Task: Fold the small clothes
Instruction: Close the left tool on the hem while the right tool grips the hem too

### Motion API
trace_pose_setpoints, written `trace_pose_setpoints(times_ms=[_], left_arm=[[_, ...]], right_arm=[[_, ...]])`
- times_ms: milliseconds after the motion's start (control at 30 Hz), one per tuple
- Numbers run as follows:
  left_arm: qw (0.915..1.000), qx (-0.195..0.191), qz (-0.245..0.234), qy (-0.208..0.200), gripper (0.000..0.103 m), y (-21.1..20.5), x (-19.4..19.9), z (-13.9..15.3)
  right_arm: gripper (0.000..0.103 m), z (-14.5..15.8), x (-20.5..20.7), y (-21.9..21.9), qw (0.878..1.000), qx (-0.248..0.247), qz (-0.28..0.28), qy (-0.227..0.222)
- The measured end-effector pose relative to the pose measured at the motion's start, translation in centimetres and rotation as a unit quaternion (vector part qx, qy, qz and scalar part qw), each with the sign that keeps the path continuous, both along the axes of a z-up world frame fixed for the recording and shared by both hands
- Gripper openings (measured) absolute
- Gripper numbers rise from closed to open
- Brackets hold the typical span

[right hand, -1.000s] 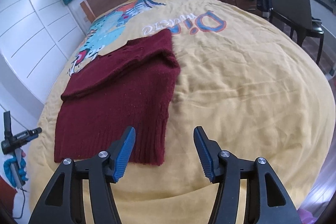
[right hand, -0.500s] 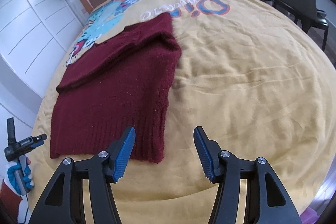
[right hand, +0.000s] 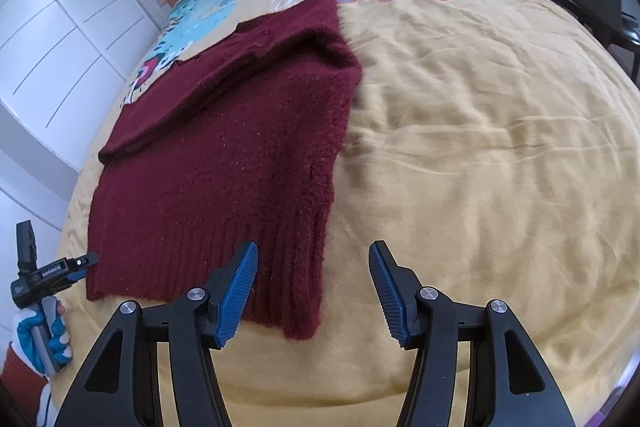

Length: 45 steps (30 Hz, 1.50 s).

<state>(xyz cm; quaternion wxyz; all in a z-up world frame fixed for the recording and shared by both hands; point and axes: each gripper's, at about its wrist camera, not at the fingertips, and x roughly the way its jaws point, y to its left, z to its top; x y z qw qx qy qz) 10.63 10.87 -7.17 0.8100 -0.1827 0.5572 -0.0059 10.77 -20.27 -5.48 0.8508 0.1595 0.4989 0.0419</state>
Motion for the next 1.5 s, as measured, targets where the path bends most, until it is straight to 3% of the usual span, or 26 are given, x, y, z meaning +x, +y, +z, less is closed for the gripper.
trace_pose_setpoints(times_ms=[700,800,900,967,1100,1267,1500], left_arm=[[0.9970,-0.069,-0.034,0.005,0.061,-1.1,-0.1,-0.9],[0.9963,-0.078,-0.035,0.004,0.061,-1.0,-0.4,-0.9],[0.9959,-0.083,-0.035,0.005,0.051,-0.6,-0.5,-0.8],[0.9954,-0.089,-0.036,0.006,0.037,-0.5,-0.3,-0.9],[0.9959,-0.086,-0.027,0.007,0.023,-0.1,-0.5,-0.9],[0.9954,-0.092,-0.025,0.000,0.010,0.2,-0.7,-0.6],[0.9939,-0.107,-0.021,-0.015,0.009,0.8,-0.8,0.6]], right_arm=[[0.059,-3.2,1.8,1.6,0.998,0.030,0.040,0.042],[0.053,-3.4,1.9,1.7,0.997,0.035,0.046,0.044],[0.043,-3.5,2.1,2.1,0.997,0.039,0.055,0.047],[0.037,-3.5,2.1,2.2,0.996,0.044,0.060,0.048],[0.016,-3.5,2.0,2.3,0.995,0.059,0.064,0.047],[0.012,-3.1,1.8,2.0,0.994,0.072,0.066,0.042],[0.011,-2.0,1.8,1.6,0.994,0.079,0.070,0.029]])
